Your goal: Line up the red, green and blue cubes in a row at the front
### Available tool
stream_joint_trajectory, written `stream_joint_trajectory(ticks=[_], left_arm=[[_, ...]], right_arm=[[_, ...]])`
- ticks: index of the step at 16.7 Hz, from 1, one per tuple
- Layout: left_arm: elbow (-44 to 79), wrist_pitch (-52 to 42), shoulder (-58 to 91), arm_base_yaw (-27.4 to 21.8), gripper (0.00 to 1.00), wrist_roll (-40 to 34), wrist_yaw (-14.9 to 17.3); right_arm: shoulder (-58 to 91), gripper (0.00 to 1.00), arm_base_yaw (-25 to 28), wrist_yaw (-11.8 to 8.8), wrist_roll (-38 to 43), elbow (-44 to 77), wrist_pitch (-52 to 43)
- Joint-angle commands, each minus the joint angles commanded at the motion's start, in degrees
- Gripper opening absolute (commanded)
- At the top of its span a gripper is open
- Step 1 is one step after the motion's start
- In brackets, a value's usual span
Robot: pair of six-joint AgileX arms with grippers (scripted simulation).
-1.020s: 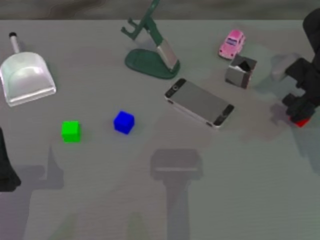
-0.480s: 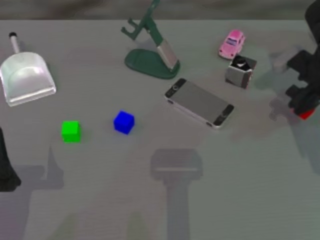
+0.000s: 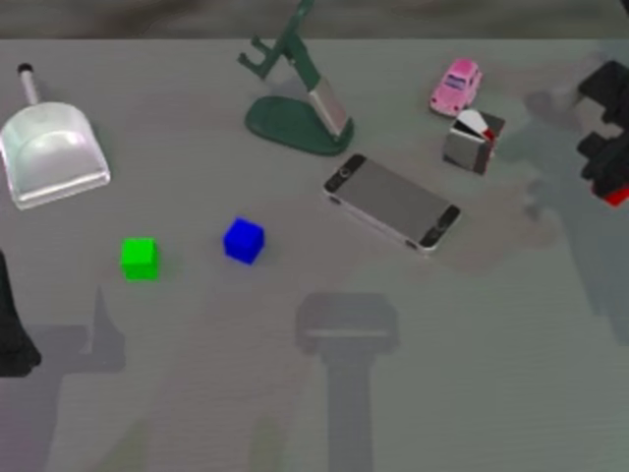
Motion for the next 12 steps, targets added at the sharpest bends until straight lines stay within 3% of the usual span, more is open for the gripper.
stream_joint_trajectory(ticks=[3,6,12], left_arm=[[0.0,0.0,0.0,0.0,1.00,0.0,0.0],[0.0,0.0,0.0,0.0,1.00,0.0,0.0],[0.0,0.0,0.0,0.0,1.00,0.0,0.0]], right_arm=[[0.3,0.00,0.2,0.0,0.8,0.1,0.0],[1.1,0.00,3.9,0.2,6.2,1.4,-0.6],[3.3,0.00,18.4,0.8,31.0,5.2,-3.1]])
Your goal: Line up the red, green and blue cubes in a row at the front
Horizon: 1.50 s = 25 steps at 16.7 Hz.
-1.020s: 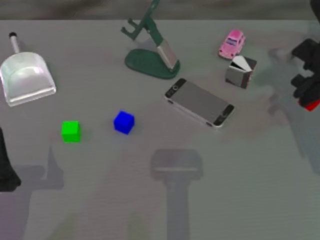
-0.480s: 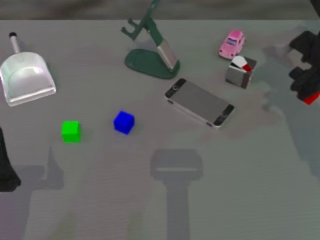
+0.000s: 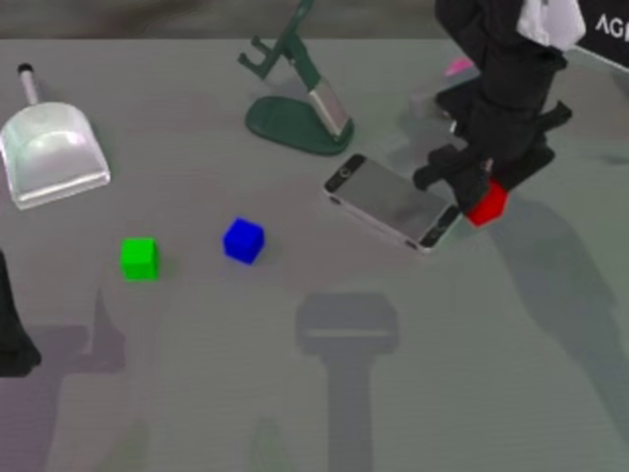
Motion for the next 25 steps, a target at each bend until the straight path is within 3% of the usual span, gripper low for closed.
stream_joint_trajectory(ticks=[8,12,15,21,25], left_arm=[[0.0,0.0,0.0,0.0,1.00,0.0,0.0],[0.0,0.0,0.0,0.0,1.00,0.0,0.0],[0.0,0.0,0.0,0.0,1.00,0.0,0.0],[0.0,0.0,0.0,0.0,1.00,0.0,0.0],[0.0,0.0,0.0,0.0,1.00,0.0,0.0]], right_arm=[[1.3,0.00,24.1,0.6,46.0,3.0,-3.1],[0.1,0.00,32.7,1.2,60.1,3.7,-3.1],[-0.5,0.00,35.6,1.5,64.3,3.9,-3.0],[-0.3,0.00,35.5,1.4,64.5,3.6,-2.8],[0.6,0.00,35.7,1.5,64.5,-1.1,3.3]])
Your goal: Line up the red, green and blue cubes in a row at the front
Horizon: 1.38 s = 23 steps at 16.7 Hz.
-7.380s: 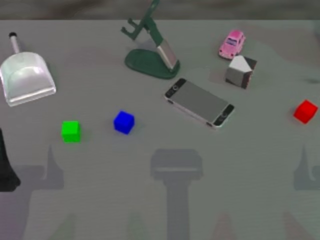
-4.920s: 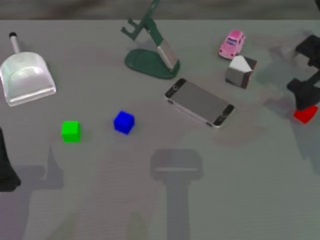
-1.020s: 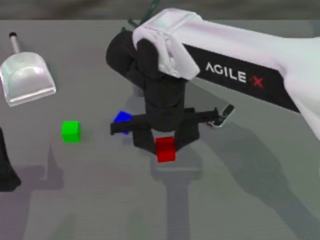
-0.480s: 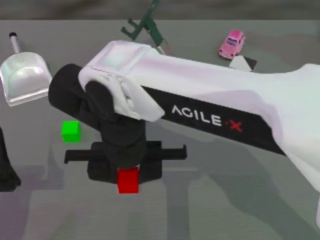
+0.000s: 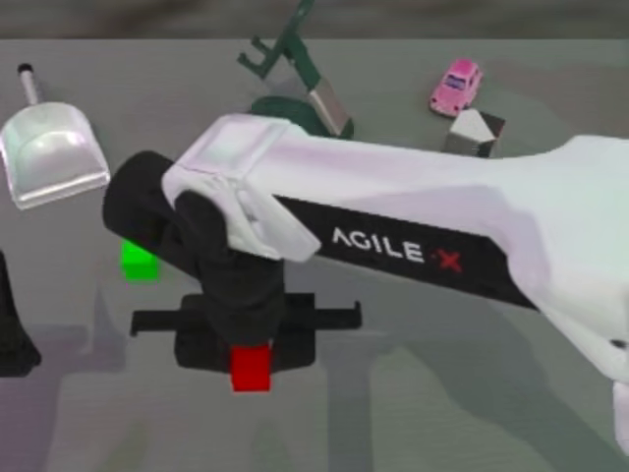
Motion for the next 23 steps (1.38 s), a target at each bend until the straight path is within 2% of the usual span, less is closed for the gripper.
stream_joint_trajectory(ticks=[4,8,21,23], left_arm=[[0.0,0.0,0.0,0.0,1.00,0.0,0.0],[0.0,0.0,0.0,0.0,1.00,0.0,0.0],[0.0,0.0,0.0,0.0,1.00,0.0,0.0],[0.0,0.0,0.0,0.0,1.00,0.0,0.0]], right_arm=[[1.5,0.00,0.2,0.1,0.2,-5.7,7.2],[1.6,0.00,0.2,0.1,0.2,-6.3,7.8],[1.6,0.98,0.2,0.1,0.2,-6.3,7.8],[1.6,1.00,0.2,0.1,0.2,-6.3,7.8]])
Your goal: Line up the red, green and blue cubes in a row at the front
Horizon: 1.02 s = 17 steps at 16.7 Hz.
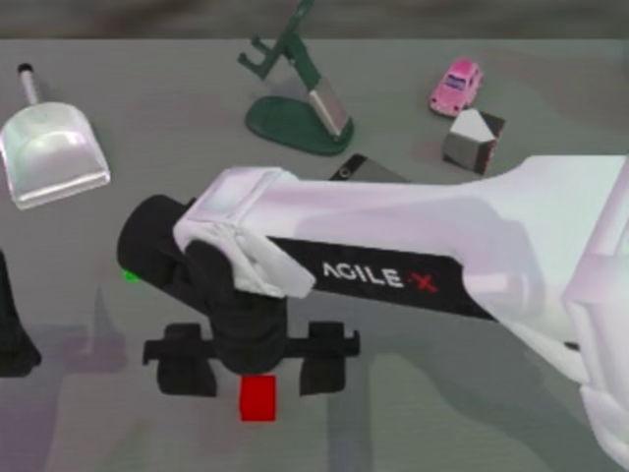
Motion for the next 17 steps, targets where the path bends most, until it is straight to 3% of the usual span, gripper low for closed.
stream_joint_trajectory(ticks=[9,17], left_arm=[[0.0,0.0,0.0,0.0,1.00,0.0,0.0],[0.0,0.0,0.0,0.0,1.00,0.0,0.0]], right_arm=[[-0.2,1.00,0.1,0.0,-0.1,1.0,-1.0],[-3.0,1.00,0.6,0.0,0.1,10.9,-13.9]])
